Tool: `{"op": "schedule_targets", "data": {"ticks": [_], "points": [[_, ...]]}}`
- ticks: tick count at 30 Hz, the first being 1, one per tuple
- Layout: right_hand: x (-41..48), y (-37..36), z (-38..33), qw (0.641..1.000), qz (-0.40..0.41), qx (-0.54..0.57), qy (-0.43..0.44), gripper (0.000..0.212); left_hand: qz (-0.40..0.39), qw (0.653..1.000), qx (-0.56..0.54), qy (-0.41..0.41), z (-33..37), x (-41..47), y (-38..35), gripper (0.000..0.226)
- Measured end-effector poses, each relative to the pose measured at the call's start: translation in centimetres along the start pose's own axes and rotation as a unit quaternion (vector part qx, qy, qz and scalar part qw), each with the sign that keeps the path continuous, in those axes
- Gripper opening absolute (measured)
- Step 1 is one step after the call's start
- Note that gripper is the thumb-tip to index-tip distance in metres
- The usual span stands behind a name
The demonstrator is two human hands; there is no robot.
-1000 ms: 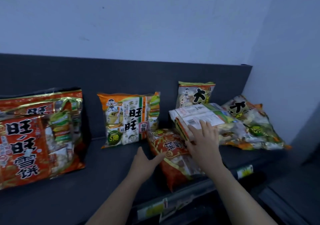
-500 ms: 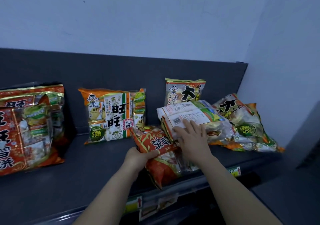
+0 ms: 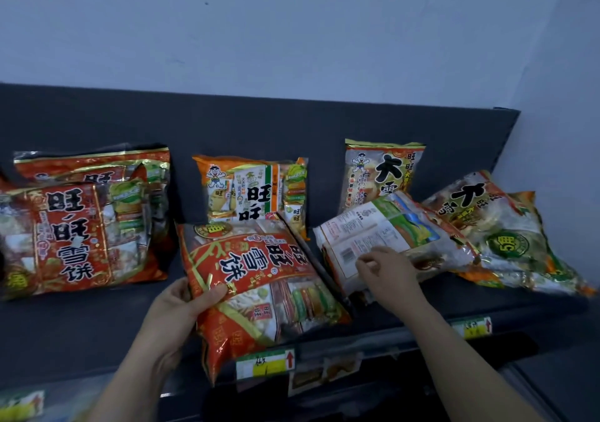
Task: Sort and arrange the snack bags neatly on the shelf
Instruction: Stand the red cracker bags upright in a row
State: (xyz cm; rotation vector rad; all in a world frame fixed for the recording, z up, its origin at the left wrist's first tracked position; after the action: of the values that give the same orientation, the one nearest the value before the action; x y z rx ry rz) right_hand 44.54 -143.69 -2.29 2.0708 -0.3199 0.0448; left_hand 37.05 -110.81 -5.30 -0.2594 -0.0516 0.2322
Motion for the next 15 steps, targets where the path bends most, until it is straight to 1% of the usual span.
{"op": "schedule_targets", "data": {"ticks": [2,4,5,6,7,8,9,10,11,12,13,14,15], "points": [[-1.2,0.7,-1.0,0.997,-0.028,0.065,-0.006,0.032,0.019,0.999,-0.028,-0.026,0.4,-0.2,-0.1,0.060],[-2.4,1.4,-1.8,0.993,-0.044,0.106,-0.025,0.045,0.042,0.996,-0.067,-0.049,0.6,-0.3,-0.5,0.049],[-3.0,1.5,-2.0,0.990,-0.052,0.123,-0.036,0.048,0.052,0.993,-0.086,-0.058,0.5,-0.3,-0.7,0.045],[-3.7,1.5,-2.3,0.987,-0.067,0.139,-0.045,0.052,0.060,0.990,-0.106,-0.067,0.4,-0.3,-1.1,0.047],[-4.3,1.2,-2.7,0.982,-0.092,0.155,-0.055,0.056,0.065,0.987,-0.126,-0.078,0.3,-0.4,-1.5,0.054],[-5.0,0.8,-3.4,0.975,-0.120,0.177,-0.061,0.062,0.066,0.983,-0.146,-0.091,0.3,-0.6,-2.0,0.067],[-5.6,0.2,-4.0,0.965,-0.151,0.204,-0.068,0.065,0.068,0.979,-0.163,-0.102,0.2,-0.9,-2.4,0.083],[-6.3,-0.2,-5.0,0.951,-0.183,0.242,-0.067,0.065,0.067,0.976,-0.174,-0.111,0.0,-1.1,-2.9,0.093],[-6.8,-0.7,-6.1,0.934,-0.209,0.283,-0.065,0.061,0.060,0.975,-0.176,-0.120,-0.1,-1.4,-3.4,0.096],[-7.2,-1.1,-7.2,0.916,-0.227,0.324,-0.066,0.056,0.046,0.976,-0.171,-0.130,-0.1,-1.7,-3.9,0.092],[-7.2,-1.6,-7.9,0.897,-0.232,0.368,-0.074,0.052,0.027,0.977,-0.160,-0.141,0.0,-2.1,-4.2,0.083],[-7.2,-2.0,-8.5,0.875,-0.230,0.418,-0.086,0.055,0.012,0.977,-0.151,-0.152,0.1,-2.3,-4.4,0.073],[-6.8,-2.5,-8.9,0.851,-0.230,0.464,-0.092,0.064,0.006,0.977,-0.143,-0.157,0.2,-2.1,-4.0,0.067]]}}
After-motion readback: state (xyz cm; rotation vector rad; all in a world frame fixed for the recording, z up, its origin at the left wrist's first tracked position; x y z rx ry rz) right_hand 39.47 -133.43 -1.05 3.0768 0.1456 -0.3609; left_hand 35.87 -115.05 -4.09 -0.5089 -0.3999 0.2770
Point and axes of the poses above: each hand's wrist, its own x-axis towards the middle knuckle, its own y-axis out of the back of the hand, z = x × y, the point moved 4 cm from there along x, towards the middle knuckle, and after that the axes turned 14 degrees about -y, right-handed, at the moved point
